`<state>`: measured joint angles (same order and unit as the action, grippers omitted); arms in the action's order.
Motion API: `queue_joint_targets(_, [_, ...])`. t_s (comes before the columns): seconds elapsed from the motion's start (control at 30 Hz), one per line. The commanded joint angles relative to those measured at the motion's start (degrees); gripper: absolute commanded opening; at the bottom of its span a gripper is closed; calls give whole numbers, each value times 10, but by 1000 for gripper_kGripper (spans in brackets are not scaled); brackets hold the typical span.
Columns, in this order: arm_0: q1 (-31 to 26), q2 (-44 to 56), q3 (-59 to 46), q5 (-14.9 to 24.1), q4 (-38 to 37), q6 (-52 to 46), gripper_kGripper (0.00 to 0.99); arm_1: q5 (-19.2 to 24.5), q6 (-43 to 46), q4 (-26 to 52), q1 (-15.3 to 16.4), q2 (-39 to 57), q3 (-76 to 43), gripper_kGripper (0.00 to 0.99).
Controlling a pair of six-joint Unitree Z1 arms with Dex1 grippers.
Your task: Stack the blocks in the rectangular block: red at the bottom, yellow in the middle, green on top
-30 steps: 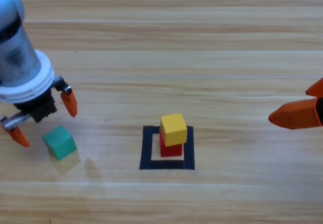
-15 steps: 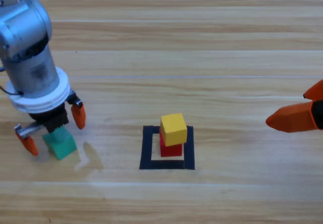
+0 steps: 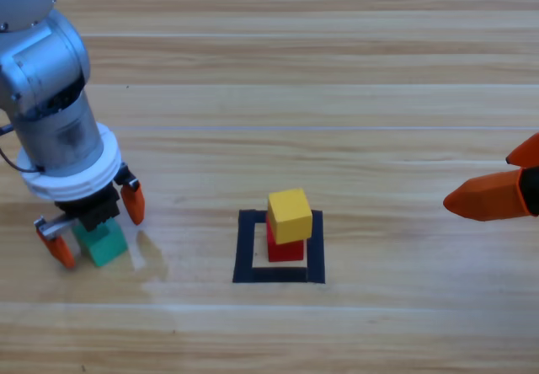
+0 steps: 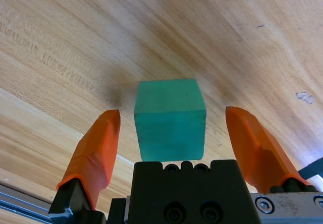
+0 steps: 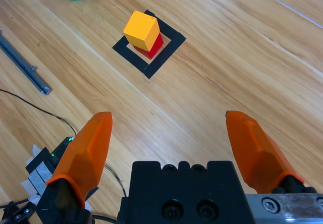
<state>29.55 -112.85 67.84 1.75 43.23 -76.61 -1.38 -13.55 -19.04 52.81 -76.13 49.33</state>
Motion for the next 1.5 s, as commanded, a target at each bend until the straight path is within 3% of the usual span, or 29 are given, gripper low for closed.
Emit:
queue_joint_targets(0.03, [8,-22,-18,-7,-16,10,841,3,3,8,-17,-24,-6,990])
queue_joint_targets(0.27, [8,-27,-36,-11,-37,24,634,3,2,8,-17,-28,-6,990])
queue_joint_targets(0.43, [8,-25,-24,-8,-26,59,291,3,2,8,-17,-30,-6,990])
queue_joint_targets(0.57, [9,-36,76,19,56,139,81,3,2,8,-17,-30,-6,990])
queue_joint_targets(0.67, [26,-60,239,27,170,255,18,4,2,8,-17,-31,-5,990])
queue_joint_targets(0.8, [60,-113,432,28,299,395,0,5,2,8,-17,-31,-5,990])
queue_joint_targets(1.1, [128,-132,505,8,319,554,0,8,0,7,-17,-30,-4,990])
queue_joint_targets(1.37, [178,-143,557,-10,329,585,0,6,0,5,-17,-30,-4,990])
queue_joint_targets(1.5, [187,-151,565,-9,338,500,0,5,1,5,-17,-30,-4,990])
